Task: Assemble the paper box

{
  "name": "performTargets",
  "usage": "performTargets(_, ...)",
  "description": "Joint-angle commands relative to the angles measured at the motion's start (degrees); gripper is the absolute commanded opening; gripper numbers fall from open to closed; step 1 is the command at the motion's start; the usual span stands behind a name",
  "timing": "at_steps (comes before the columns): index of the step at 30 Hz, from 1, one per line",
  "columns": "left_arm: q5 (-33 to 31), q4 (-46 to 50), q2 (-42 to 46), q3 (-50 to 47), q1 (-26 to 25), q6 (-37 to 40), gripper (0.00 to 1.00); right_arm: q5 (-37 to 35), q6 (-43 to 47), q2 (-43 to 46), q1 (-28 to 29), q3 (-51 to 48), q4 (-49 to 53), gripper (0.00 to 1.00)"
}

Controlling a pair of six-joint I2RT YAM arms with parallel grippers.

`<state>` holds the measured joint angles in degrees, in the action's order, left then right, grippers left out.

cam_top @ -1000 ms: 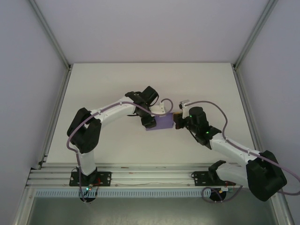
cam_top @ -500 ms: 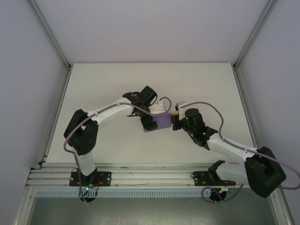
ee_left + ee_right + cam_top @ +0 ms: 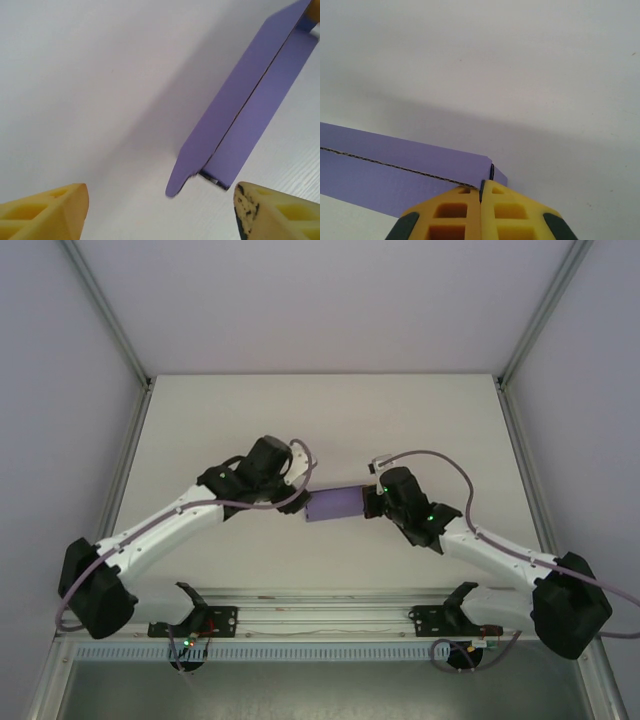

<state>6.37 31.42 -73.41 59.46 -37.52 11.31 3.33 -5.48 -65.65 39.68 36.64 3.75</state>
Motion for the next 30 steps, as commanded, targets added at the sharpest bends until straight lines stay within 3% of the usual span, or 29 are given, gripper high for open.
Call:
performTargets(1,-3.6,-2.6,0.6,-2.6,-0.5,-6.8,0.70,-2.3,-2.3,-1.9,0.6,3.6,6.8,0.00)
performTargets(9,-3.6,-4.0,-2.4,-1.7,0.2,-3.9,0.64,-1.5,-2.5,-4.3,0.6,6.8,10.9,0.00)
performTargets(17,0.8,-4.0,-6.9,1.0,1.3,-1.2,0.53,-1.6,-2.0,-5.5,0.6,7.4,12.3,0.00)
performTargets(24,1.2,-3.4,-9.4,3.2,1.2,-1.0,0.28,-1.3,-1.4,-5.9,0.6,8.2,13.7,0.00)
performTargets(26,1.2,-3.8,-9.2,3.2,1.3,-1.1,0.25,-1.2,-1.4,-5.8,0.6,8.2,14.0,0.00)
performTargets(30,2.5,-4.2,-8.7,3.3,1.2,-2.6,0.06,-0.9,-1.7,-5.3,0.6,8.3,14.2,0.00)
